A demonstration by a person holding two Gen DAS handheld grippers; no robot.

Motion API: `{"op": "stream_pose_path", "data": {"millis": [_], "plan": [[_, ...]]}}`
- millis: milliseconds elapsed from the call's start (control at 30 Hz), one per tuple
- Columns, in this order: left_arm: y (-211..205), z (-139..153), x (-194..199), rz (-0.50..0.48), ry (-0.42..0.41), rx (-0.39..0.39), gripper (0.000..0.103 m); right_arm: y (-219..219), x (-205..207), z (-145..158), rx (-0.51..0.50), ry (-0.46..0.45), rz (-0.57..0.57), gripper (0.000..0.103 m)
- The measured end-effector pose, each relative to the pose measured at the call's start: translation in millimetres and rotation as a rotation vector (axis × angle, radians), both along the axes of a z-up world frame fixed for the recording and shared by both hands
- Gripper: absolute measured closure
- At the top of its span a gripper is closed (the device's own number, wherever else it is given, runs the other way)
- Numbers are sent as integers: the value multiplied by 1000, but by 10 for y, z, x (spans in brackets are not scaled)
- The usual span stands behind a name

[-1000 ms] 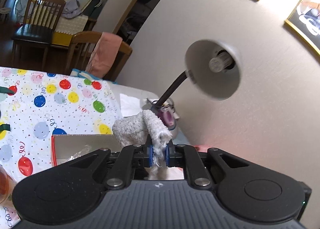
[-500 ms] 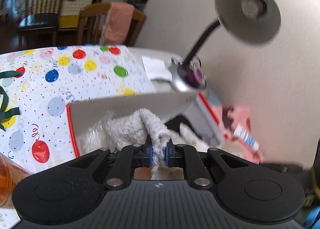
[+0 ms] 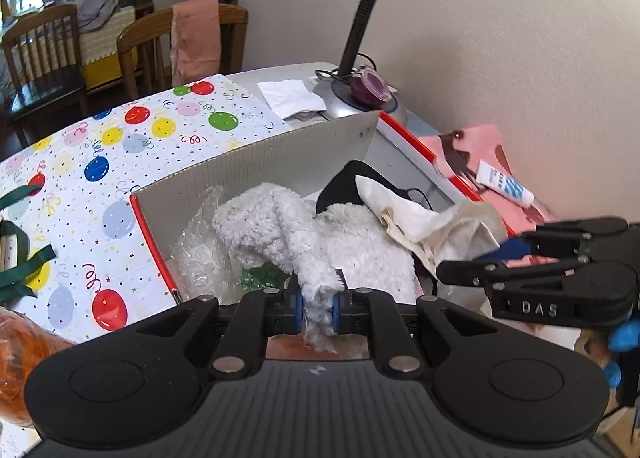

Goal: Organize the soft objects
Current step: 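Open the left gripper inside the box while the right gripper releases the cloth, then withdraw both open grippers from the box back over the table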

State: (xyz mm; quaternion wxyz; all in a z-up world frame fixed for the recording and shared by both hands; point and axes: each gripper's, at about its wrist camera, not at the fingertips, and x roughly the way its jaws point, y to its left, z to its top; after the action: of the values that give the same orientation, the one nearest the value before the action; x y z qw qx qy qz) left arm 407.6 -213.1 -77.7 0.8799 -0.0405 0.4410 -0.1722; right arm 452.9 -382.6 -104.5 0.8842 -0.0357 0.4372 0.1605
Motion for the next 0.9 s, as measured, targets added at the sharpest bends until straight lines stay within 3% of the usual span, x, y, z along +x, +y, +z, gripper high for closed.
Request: {"op": "stream_pose_path", "data": {"millis": [100, 167, 200, 233, 300, 500, 633, 767, 900], "plan": [[3, 24, -58, -22, -5, 5, 87, -4, -23, 12, 6, -4, -10, 58], [29, 38, -90, -34, -3, -17, 79, -5, -48, 27, 11, -6, -18, 53], [42, 46, -98, -38, -3, -26, 68, -5, -59, 36, 15, -6, -19, 51], [57, 52, -115, -40, -4, -31, 50, -9, -63, 42, 19, -7, -20, 49], [79, 75, -155, -47, -11, -37, 32, -2, -98, 65, 24, -11, -27, 48], [144, 201, -331, -70, -55, -65, 32, 3, -259, 180, 57, -19, -35, 39], [172, 300, -469, -94, -82, -66, 24, 4, -400, 307, 88, -32, -45, 31], [243, 419, -650, -109, -128, -65, 23, 48, -577, 469, 121, -54, -30, 22], [361, 552, -842, -105, -164, -63, 23, 122, -772, 651, 171, -78, -11, 19]]}}
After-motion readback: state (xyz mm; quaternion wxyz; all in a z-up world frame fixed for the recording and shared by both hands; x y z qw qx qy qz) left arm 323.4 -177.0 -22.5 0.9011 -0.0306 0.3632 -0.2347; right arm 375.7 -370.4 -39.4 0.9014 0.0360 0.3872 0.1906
